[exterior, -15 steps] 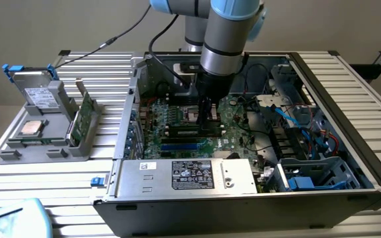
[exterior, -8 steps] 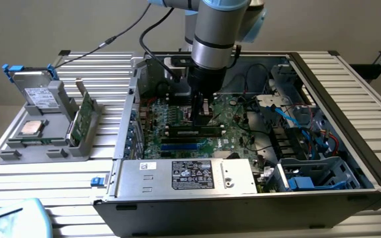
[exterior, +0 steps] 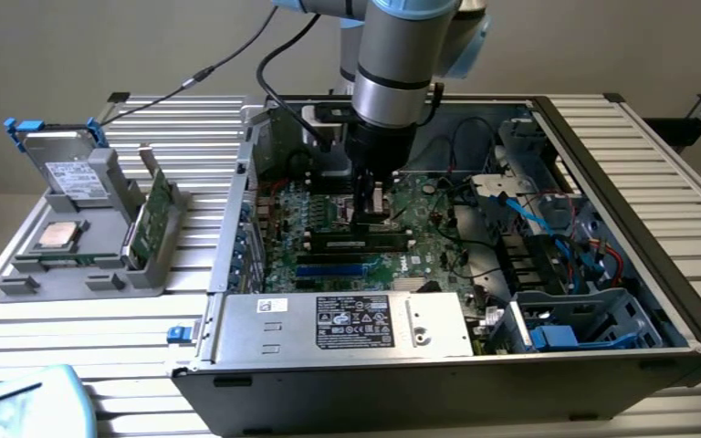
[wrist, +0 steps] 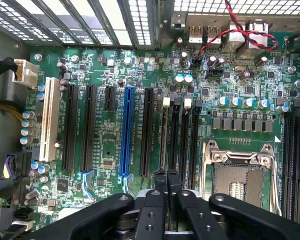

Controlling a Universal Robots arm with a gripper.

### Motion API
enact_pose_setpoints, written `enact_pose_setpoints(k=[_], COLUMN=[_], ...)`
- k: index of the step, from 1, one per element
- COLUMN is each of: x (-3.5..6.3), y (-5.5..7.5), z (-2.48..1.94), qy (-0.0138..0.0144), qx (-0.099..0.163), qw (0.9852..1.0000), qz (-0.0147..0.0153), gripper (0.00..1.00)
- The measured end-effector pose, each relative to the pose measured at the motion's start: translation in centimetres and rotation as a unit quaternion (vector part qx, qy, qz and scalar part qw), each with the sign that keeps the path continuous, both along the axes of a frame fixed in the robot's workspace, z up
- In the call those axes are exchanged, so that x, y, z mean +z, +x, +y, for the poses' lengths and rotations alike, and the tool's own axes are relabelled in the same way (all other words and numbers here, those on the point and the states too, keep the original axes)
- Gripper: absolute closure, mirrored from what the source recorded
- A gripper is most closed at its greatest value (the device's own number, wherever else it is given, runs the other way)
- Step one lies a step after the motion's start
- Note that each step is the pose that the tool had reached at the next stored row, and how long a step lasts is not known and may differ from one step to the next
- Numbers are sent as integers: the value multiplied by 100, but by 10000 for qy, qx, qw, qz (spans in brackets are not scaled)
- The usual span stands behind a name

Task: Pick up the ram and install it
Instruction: 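Insert the ram into the slot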

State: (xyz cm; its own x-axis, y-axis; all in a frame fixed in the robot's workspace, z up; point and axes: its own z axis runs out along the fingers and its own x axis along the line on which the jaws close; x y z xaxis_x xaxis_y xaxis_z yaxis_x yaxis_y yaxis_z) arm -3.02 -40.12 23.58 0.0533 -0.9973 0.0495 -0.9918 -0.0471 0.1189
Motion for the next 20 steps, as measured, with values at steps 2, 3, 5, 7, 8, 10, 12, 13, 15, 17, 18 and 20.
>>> enact_pose_setpoints(k=[2,3,5,7,8,10,12,13,15,17,18,20], x=[0,0,1,0,0,0,0,0,0,1,1,1], y=[0,0,0,10,19,43,74,94,131,155,155,155], z=[0,1,5,5,5,5,5,5,5,5,5,5], qy=[0,0,-1,0,0,0,0,0,0,0,0,0], qx=[0,0,0,2,6,11,17,19,26,32,33,33], qw=[10000,10000,10000,10000,10000,10000,10000,10000,10000,10000,10000,10000], qz=[0,0,-1,-3,-2,-2,-2,-2,-2,-2,-2,-2], gripper=[89,89,89,89,89,89,89,89,89,89,89,89])
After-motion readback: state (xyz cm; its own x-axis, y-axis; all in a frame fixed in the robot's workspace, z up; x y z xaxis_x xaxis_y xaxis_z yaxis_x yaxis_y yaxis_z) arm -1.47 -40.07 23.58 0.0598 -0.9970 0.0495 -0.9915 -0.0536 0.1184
